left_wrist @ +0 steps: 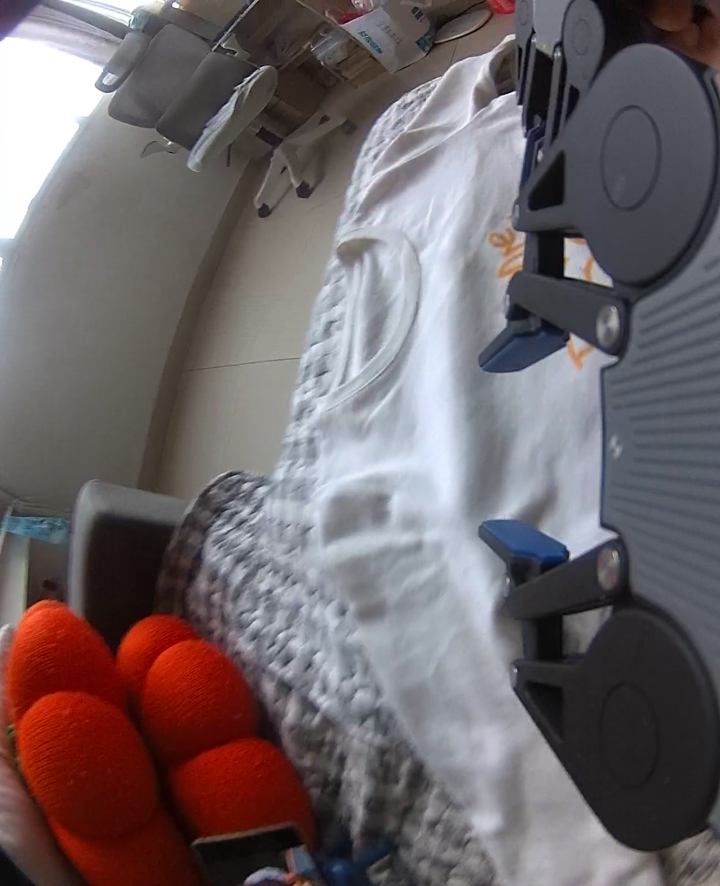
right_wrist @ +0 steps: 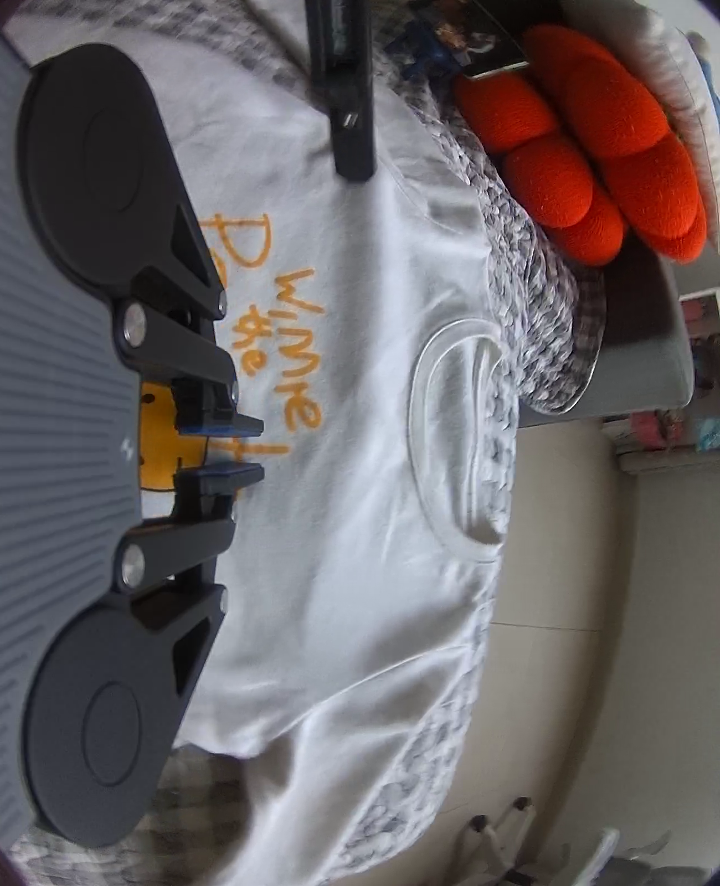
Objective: Fold clothes
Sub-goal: 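Grasp the sleeve hem with the right gripper and lift it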
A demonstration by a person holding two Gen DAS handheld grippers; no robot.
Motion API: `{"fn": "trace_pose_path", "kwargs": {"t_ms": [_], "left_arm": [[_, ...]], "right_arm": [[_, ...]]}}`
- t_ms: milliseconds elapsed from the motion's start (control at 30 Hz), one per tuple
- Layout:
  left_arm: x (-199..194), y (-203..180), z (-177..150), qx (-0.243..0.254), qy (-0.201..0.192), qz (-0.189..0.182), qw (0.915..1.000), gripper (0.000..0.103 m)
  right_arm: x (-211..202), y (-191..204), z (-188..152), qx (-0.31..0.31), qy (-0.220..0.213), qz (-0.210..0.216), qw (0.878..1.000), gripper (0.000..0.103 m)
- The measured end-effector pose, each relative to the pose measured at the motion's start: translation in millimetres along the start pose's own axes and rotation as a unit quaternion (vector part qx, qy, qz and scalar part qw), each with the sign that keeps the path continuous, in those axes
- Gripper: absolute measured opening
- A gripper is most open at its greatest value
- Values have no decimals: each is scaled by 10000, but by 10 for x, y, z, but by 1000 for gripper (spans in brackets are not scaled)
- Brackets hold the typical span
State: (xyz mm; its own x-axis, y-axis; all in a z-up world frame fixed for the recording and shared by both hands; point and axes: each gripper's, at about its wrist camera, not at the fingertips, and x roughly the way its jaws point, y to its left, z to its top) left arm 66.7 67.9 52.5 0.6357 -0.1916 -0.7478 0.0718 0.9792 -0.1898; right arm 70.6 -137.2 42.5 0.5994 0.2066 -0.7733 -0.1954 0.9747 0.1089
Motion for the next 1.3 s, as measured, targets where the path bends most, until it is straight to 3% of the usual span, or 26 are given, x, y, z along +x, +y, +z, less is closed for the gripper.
{"fn": "trace_pose_path", "kwargs": {"t_ms": [67,233,433,533,567,667,833,900,1067,1133,1200,1300], "left_arm": [[141,-26,-44,9,169,135,9998,60],[184,-79,-80,331,51,212,9992,60],[200,-51,-48,292,18,169,9994,60],[205,-63,-55,366,-1,185,9992,60],[205,-67,-55,389,-8,195,9991,59],[201,-65,-46,397,-37,204,9990,59],[172,-51,-27,336,-134,188,9992,59],[160,-54,-28,371,-181,195,9990,59],[183,-31,-36,419,-176,221,9987,59],[187,-39,-37,438,-181,229,9986,60],[183,-41,-32,425,-193,221,9987,60],[151,-35,-26,378,-264,154,9988,60]], "right_arm": [[-12,-28,8,77,27,36,10000,15],[-36,-181,-5,217,47,-17,9998,12],[-128,-627,3,848,117,-101,9963,11],[-181,-843,-24,1144,154,-89,9933,0],[-200,-893,-33,1188,152,-82,9928,0],[-242,-932,-66,949,152,-587,9936,3],[-377,-1110,-106,1305,-19,-377,9907,3],[-473,-1213,-100,1609,-189,-387,9860,19],[-609,-1621,-170,2593,-445,-599,9629,19],[-662,-1868,-261,3235,-526,-663,9424,19],[-716,-2111,-381,3893,-600,-669,9167,30],[-785,-2370,-532,4602,-701,-549,8833,32]]}}
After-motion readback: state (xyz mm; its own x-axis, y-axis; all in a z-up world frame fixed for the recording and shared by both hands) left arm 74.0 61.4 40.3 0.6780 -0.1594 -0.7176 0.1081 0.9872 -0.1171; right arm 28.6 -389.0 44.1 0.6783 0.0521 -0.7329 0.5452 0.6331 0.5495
